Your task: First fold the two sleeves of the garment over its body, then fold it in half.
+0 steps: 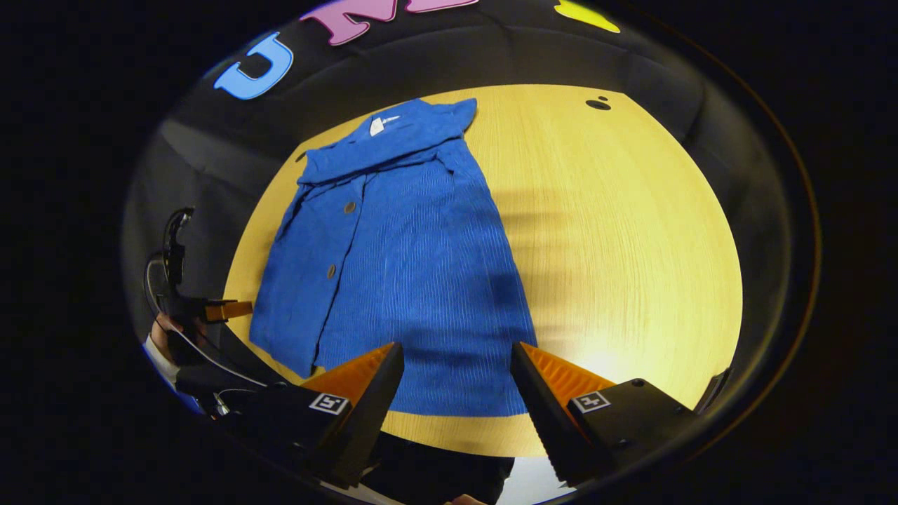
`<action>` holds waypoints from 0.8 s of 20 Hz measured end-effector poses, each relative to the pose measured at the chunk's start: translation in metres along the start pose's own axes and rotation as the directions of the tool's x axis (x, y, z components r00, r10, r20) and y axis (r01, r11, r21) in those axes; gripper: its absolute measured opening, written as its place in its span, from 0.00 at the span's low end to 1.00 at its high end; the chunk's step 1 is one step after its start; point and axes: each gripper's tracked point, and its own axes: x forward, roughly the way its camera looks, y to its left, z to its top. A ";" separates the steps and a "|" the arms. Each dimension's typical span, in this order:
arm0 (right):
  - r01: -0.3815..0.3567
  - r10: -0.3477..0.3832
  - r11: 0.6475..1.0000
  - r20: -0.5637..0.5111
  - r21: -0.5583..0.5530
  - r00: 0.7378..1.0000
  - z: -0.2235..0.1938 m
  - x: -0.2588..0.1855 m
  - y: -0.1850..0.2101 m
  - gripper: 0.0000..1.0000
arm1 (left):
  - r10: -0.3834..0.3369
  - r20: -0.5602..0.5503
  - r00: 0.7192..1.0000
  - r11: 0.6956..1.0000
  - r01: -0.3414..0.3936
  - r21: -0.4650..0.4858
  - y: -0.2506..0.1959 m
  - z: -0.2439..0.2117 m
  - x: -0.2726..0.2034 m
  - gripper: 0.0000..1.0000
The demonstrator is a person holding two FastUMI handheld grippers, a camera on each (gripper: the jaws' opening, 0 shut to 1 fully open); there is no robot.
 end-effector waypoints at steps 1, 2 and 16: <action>0.012 -0.012 1.000 -0.014 -0.009 1.000 -0.005 0.000 -0.001 0.99 | -0.002 -0.030 1.000 1.000 0.001 -0.018 0.001 -0.009 0.005 0.69; 0.023 -0.023 1.000 -0.023 -0.019 0.999 -0.009 0.001 0.000 0.99 | 0.004 -0.045 0.999 1.000 -0.005 -0.019 0.002 -0.015 0.009 0.71; 0.133 -0.129 0.991 -0.120 0.028 0.984 -0.041 0.015 -0.027 0.99 | -0.028 -0.056 0.998 0.991 0.035 0.128 0.015 -0.014 0.017 0.81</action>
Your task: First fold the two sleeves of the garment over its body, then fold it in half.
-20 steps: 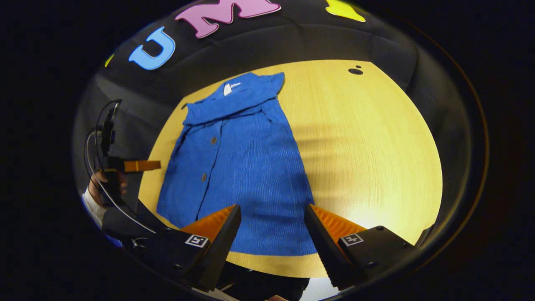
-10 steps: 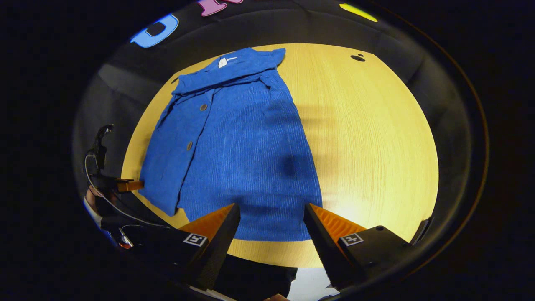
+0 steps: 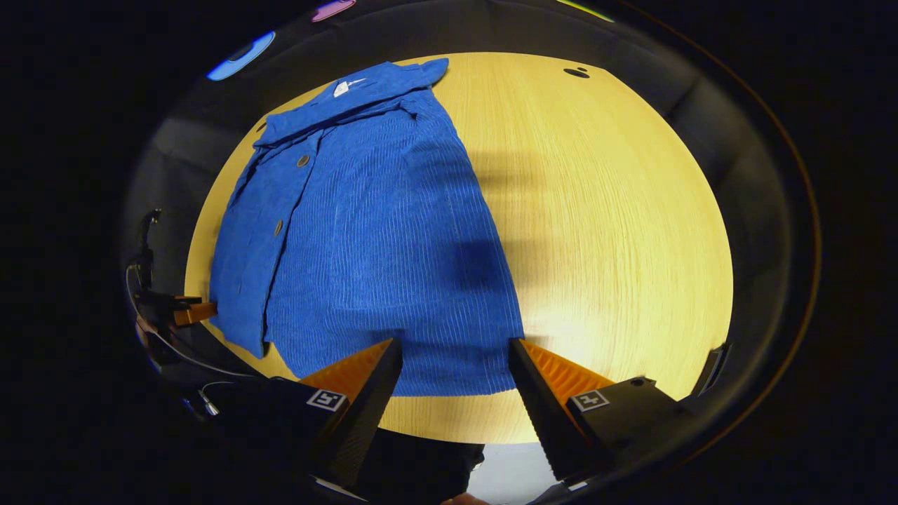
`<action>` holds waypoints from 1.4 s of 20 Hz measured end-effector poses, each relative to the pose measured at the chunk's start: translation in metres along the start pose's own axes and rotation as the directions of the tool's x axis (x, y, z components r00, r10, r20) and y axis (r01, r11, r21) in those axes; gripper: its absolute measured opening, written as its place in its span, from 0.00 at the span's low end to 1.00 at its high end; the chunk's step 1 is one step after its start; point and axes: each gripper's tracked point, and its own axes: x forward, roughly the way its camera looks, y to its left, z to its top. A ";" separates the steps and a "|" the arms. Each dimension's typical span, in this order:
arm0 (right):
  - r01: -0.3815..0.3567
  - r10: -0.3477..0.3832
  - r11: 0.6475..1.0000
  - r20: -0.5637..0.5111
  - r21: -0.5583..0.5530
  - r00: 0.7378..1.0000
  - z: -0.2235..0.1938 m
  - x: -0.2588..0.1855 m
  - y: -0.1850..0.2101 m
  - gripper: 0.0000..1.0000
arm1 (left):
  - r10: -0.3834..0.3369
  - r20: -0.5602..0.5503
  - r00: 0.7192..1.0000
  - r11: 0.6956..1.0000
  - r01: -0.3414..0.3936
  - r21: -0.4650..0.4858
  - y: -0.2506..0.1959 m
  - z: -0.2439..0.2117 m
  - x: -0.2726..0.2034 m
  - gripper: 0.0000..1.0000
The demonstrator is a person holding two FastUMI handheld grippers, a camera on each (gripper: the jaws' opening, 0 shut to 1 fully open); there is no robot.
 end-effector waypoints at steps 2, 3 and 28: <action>-0.009 0.009 1.000 0.010 0.008 1.000 0.003 -0.004 0.002 0.99 | -0.064 -0.007 0.998 0.998 0.064 -0.024 -0.008 0.000 -0.003 0.81; -0.008 0.008 1.000 0.004 0.000 1.000 0.001 -0.005 0.001 0.99 | -0.105 -0.020 0.994 0.994 0.104 -0.039 -0.013 -0.003 -0.006 0.81; 0.037 -0.030 0.997 -0.084 0.073 0.996 -0.002 0.021 0.002 0.05 | -0.205 -0.009 0.979 0.978 0.205 0.032 -0.051 -0.001 0.005 0.00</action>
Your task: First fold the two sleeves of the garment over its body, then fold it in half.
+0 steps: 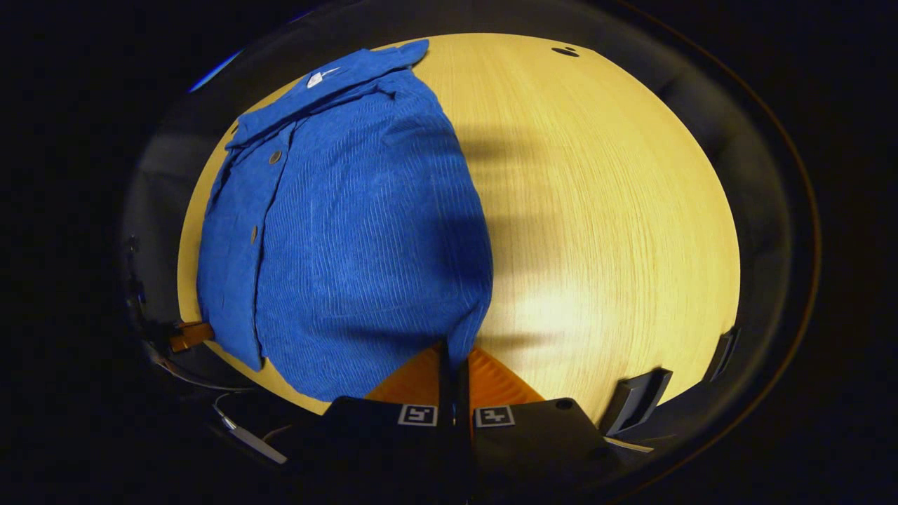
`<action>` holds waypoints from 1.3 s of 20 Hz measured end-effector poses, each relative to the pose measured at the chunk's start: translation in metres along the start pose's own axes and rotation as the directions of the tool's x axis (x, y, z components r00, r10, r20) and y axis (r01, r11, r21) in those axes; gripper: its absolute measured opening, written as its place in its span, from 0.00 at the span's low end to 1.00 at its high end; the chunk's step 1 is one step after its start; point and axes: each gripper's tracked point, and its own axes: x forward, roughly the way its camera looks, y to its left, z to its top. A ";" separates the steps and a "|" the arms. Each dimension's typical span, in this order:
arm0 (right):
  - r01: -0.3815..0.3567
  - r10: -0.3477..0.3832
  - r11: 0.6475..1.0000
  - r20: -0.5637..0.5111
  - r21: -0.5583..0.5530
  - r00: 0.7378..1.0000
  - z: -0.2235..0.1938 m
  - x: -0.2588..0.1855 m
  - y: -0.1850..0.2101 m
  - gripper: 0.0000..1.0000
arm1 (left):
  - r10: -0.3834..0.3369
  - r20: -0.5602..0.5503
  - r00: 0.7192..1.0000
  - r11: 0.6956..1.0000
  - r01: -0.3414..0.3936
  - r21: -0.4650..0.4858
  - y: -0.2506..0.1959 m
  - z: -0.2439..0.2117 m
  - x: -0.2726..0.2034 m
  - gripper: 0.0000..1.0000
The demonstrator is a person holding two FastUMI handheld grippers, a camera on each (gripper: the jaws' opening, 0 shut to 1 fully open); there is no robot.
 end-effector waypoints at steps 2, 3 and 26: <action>-0.041 0.041 0.998 0.015 0.038 0.999 0.001 -0.015 0.009 0.05 | -0.079 0.015 0.997 0.996 0.079 -0.035 -0.009 0.007 -0.013 0.00; -0.071 0.068 0.996 0.040 0.059 0.997 0.008 -0.027 0.019 0.05 | -0.102 0.039 0.994 0.994 0.103 -0.028 -0.010 0.013 -0.022 0.00; -0.065 0.076 0.997 0.574 -0.040 0.815 0.461 -0.123 0.119 0.04 | -0.019 0.583 0.812 0.995 0.072 -0.067 0.026 0.426 -0.178 0.00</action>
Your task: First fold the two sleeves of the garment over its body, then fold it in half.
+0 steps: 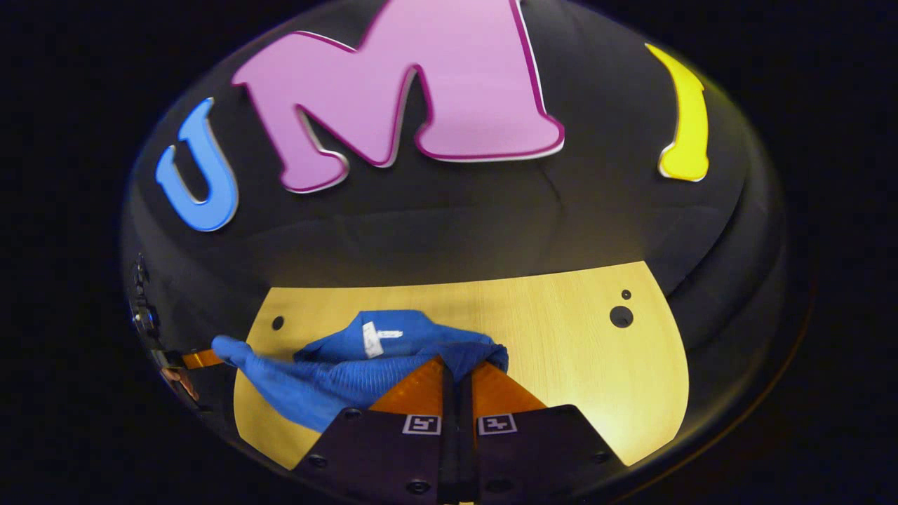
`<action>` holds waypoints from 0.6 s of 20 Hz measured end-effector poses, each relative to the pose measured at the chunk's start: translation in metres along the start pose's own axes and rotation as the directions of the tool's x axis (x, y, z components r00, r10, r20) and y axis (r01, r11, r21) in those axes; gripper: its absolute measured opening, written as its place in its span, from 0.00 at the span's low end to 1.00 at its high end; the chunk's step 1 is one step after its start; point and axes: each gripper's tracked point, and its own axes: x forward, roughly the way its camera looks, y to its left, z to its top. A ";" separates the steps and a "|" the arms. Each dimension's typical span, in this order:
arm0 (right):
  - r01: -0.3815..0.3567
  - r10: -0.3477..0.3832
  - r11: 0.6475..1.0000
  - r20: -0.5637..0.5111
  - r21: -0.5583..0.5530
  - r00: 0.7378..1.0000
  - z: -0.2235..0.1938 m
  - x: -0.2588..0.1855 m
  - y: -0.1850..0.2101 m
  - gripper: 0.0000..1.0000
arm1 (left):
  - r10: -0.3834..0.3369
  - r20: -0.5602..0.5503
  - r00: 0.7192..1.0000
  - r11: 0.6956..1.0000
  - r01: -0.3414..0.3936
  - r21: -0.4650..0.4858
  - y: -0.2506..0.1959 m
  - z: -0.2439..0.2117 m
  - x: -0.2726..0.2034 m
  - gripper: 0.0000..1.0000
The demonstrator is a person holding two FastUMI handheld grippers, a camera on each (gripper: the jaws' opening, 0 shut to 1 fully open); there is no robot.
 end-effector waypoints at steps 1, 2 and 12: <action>0.000 0.000 1.000 -0.020 0.005 1.000 -0.004 0.031 -0.005 0.00 | -0.004 -0.023 1.000 1.000 0.004 0.002 -0.003 0.002 0.022 0.00; 0.016 -0.017 1.000 -0.056 -0.014 0.998 -0.017 0.059 -0.013 0.04 | 0.032 -0.057 0.998 0.999 -0.032 0.002 -0.003 -0.004 0.038 0.00; 0.045 -0.066 0.988 -0.137 -0.149 0.988 -0.073 0.156 -0.048 0.51 | 0.218 -0.156 0.963 0.966 -0.236 -0.103 0.016 -0.033 0.119 0.27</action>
